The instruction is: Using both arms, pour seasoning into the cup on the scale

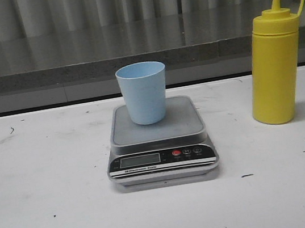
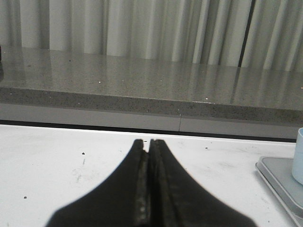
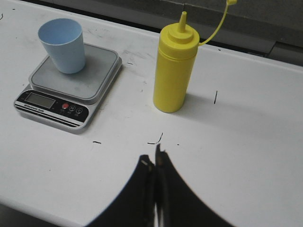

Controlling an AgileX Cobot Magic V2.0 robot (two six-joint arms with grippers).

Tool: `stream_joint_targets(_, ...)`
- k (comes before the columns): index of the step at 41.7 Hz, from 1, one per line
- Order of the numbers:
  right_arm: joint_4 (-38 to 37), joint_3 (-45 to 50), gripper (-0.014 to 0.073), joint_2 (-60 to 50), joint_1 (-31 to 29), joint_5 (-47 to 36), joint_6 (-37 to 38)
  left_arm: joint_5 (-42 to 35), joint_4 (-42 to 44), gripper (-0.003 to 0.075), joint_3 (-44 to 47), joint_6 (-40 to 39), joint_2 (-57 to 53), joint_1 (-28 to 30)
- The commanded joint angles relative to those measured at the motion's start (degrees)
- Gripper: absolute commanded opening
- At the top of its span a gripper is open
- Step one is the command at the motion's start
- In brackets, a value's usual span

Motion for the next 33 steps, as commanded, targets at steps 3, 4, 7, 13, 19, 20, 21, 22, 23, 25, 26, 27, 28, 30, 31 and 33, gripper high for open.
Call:
stream_joint_targets(3,-1.05,-1.48,-0.0120,0.42,0.18,-3.92,-0.75,-5.17,-0.27,-0.0020,1.37,-0.41,-0.99,0.11)
stream_joint_targets(4,-1.05,-1.48,-0.0120,0.42,0.18,-3.92,-0.75,-5.17,-0.27,-0.0020,1.37,-0.41,-0.99,0.11)
stream_joint_targets(7,-1.05,-1.48,-0.0120,0.42,0.18,-3.92,-0.75,-5.17,-0.27,-0.0020,1.37,-0.41,-0.99,0.11)
stream_joint_targets(13,-1.05,-1.48,-0.0120,0.42,0.18,-3.92,-0.75,-5.17,-0.27,-0.0020,1.37,-0.41,-0.99,0.11)
stream_joint_targets(19,-1.05,-1.48,-0.0120,0.42,0.18,-3.92,-0.75,-5.17,-0.27,-0.0020,1.37,-0.41,-0.99,0.11)
stream_joint_targets(20,-1.51,-1.48,-0.0120,0.42,0.18,-3.92,-0.75,-5.17,-0.27,-0.0020,1.37,-0.41,-0.99,0.11)
stream_joint_targets(21,-2.25,-1.32,-0.0120,0.21,0.18,-4.25,-0.75,-5.17,-0.27,-0.0020,1.37,-0.41,-0.99,0.11)
stream_joint_targets(22,-3.48,-1.03,-0.0120,-0.16,0.03,-4.25,-0.75,-5.17,-0.27,-0.0020,1.37,-0.41,-0.99,0.11)
stream_joint_targets(23,-3.86,-0.69,-0.0120,-0.71,-0.41,-4.25,-0.75,-5.17,-0.27,-0.0020,1.37,-0.41,-0.99,0.11)
stream_joint_targets(25,-3.69,0.67,-0.0115,-1.62,-1.77,-5.53,-1.05,-5.17,-0.27,-0.0020,1.37,-0.41,-0.99,0.11)
stream_joint_targets(26,-3.20,1.71,-0.0115,-2.26,-2.92,-6.84,-1.38,-5.17,-0.27,-0.0020,1.37,-0.41,-0.99,0.11)
stream_joint_targets(27,-2.62,2.64,-0.0115,-2.78,-3.84,-8.07,-1.78,-5.17,-0.27,-0.0020,1.37,-0.41,-0.99,0.11)
stream_joint_targets(28,-1.57,4.44,-0.0115,-3.85,-5.09,-9.81,-3.22,-5.17,-0.27,-0.0020,1.37,-0.41,-0.99,0.11)
stream_joint_targets(30,0.96,7.25,-0.0115,-5.64,-7.42,-13.21,-6.00,-5.17,-0.27,-0.0020,1.37,-0.41,-0.99,0.11)
stream_joint_targets(31,2.69,8.53,-0.0115,-6.49,-8.22,-14.42,-7.43,-5.17,-0.27,-0.0020,1.37,-0.41,-0.99,0.11)
stream_joint_targets(33,5.66,12.09,-0.0115,-8.58,-9.90,-17.16,-10.97,-5.17,-0.27,-0.0020,1.37,-0.41,-0.99,0.11)
